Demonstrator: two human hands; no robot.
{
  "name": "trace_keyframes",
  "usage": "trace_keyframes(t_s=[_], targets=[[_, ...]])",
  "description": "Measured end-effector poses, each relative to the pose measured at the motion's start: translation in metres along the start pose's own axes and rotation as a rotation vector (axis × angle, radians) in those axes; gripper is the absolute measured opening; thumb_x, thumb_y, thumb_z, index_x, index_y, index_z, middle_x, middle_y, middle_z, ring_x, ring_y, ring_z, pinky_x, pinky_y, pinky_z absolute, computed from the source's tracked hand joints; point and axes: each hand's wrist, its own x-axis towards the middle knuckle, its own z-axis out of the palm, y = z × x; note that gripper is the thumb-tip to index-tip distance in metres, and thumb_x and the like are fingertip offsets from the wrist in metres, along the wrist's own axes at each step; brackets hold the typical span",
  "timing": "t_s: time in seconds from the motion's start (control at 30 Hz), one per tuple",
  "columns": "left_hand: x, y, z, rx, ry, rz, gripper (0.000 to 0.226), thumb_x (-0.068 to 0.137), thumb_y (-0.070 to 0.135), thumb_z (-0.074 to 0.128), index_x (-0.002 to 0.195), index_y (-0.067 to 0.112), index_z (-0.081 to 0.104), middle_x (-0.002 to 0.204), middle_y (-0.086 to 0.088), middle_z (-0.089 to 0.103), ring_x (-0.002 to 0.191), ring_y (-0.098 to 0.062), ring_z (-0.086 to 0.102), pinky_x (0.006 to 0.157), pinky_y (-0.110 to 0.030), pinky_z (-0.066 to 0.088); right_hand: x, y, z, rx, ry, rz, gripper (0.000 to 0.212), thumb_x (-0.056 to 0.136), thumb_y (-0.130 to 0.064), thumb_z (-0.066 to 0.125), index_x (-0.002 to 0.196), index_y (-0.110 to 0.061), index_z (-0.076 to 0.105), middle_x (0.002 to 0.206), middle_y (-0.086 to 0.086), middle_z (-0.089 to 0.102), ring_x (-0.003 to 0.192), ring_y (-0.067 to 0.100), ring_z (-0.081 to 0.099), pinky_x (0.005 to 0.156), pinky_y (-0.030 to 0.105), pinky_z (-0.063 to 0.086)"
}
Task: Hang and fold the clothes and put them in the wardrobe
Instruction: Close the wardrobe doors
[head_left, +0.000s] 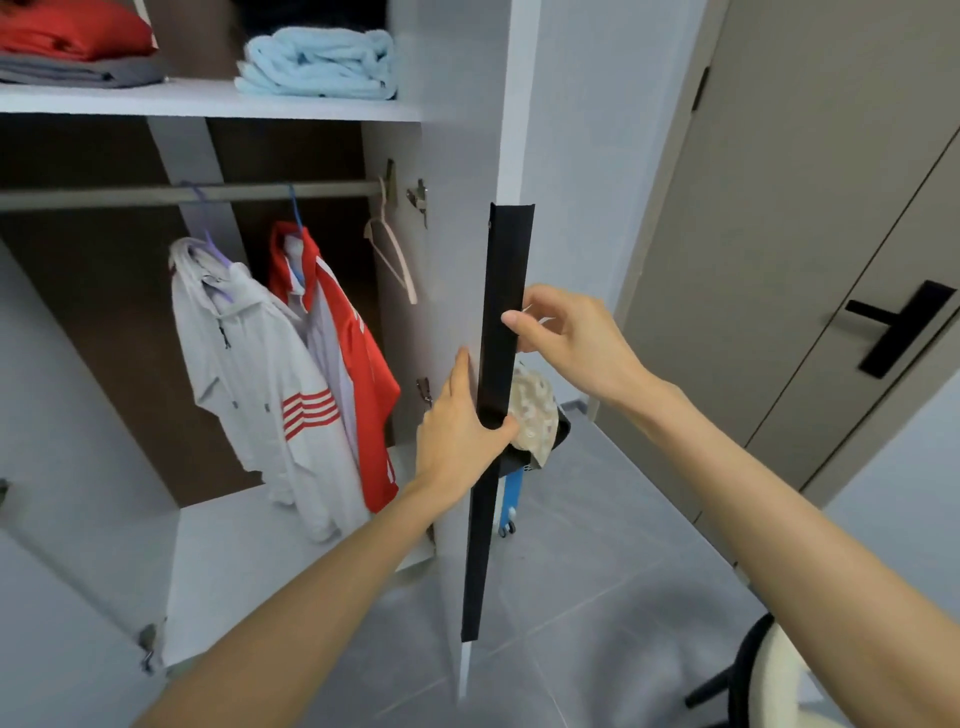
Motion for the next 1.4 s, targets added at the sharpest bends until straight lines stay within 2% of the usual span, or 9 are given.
trace_keyframes(t_s=[0.07,0.2,0.33,0.4,0.5,0.67,0.9,1.2,1.4], targets=[[-0.006,-0.015,-0.021,-0.037,0.029,0.023,0.080,0.075,0.037,0.067,0.144,0.031,0.027,0.116,0.002,0.062,0.099,-0.016,0.064,0.087,-0.036,0.054,0.004,-0.017,0.016,-0.023,-0.037,-0.038,0.023,0.098,-0.027,0.053,0.090,-0.007,0.064,0.082,0.003,0.071,0.076,0.008,0.069,0.077,0.033,0.054],[-0.014,-0.056,-0.068,-0.032,0.060,0.037,0.053,0.075,0.029,0.071,0.123,0.024,0.049,0.087,0.013,0.062,0.081,-0.010,0.063,0.073,-0.025,0.055,0.019,-0.055,0.064,-0.015,-0.081,-0.071,0.028,0.099,-0.023,0.050,0.090,0.001,0.061,0.082,0.010,0.070,0.079,0.014,0.069,0.078,0.044,0.052],[-0.006,-0.099,-0.117,0.026,0.073,-0.032,0.036,0.077,0.027,0.072,0.109,0.015,0.059,0.075,0.015,0.056,0.067,-0.004,0.058,0.057,-0.003,0.042,0.043,-0.090,0.116,-0.057,-0.091,-0.103,0.025,0.099,-0.021,0.049,0.075,-0.023,0.052,0.079,0.003,0.071,0.080,0.014,0.068,0.079,0.040,0.051],[0.000,-0.119,-0.140,0.054,0.060,-0.074,0.037,0.080,0.029,0.071,0.112,0.012,0.060,0.080,0.010,0.061,0.069,-0.006,0.059,0.057,-0.007,0.045,0.059,-0.105,0.140,-0.058,-0.101,-0.112,0.025,0.100,-0.022,0.048,0.075,-0.026,0.050,0.079,0.000,0.070,0.079,0.009,0.068,0.077,0.034,0.051],[0.012,-0.145,-0.169,0.054,0.024,-0.112,0.043,0.085,0.030,0.067,0.122,0.012,0.056,0.101,-0.002,0.068,0.088,-0.018,0.066,0.074,-0.025,0.053,0.085,-0.119,0.172,-0.080,-0.111,-0.116,0.022,0.099,-0.027,0.049,0.085,-0.012,0.056,0.080,0.001,0.070,0.074,0.006,0.065,0.070,0.027,0.046],[0.044,-0.190,-0.208,0.052,-0.012,-0.158,0.047,0.088,0.031,0.066,0.129,0.012,0.051,0.111,-0.005,0.068,0.097,-0.019,0.066,0.079,-0.027,0.053,0.133,-0.134,0.220,-0.078,-0.151,-0.120,0.025,0.099,-0.030,0.049,0.091,-0.006,0.055,0.084,0.010,0.070,0.080,0.028,0.064,0.076,0.037,0.051],[0.091,-0.244,-0.236,0.018,-0.002,-0.188,0.049,0.088,0.028,0.067,0.134,0.017,0.052,0.124,-0.002,0.064,0.110,-0.016,0.063,0.086,-0.024,0.047,0.199,-0.131,0.269,-0.112,-0.179,-0.148,0.025,0.098,-0.039,0.046,0.085,-0.018,0.049,0.081,0.003,0.066,0.083,0.026,0.064,0.079,0.048,0.052],[0.154,-0.287,-0.251,0.035,-0.047,-0.167,0.048,0.095,0.021,0.057,0.141,0.014,0.043,0.127,-0.003,0.062,0.117,-0.018,0.058,0.091,-0.021,0.041,0.277,-0.121,0.313,-0.145,-0.193,-0.204,0.024,0.099,-0.037,0.046,0.082,-0.020,0.047,0.081,0.004,0.068,0.075,0.021,0.066,0.073,0.037,0.055],[0.182,-0.303,-0.252,0.018,-0.069,-0.220,0.051,0.097,0.020,0.053,0.145,0.016,0.036,0.135,-0.005,0.056,0.124,-0.022,0.053,0.102,-0.032,0.039,0.307,-0.116,0.330,-0.170,-0.170,-0.197,0.024,0.100,-0.033,0.045,0.082,-0.018,0.046,0.083,0.007,0.069,0.075,0.022,0.066,0.072,0.033,0.054]])
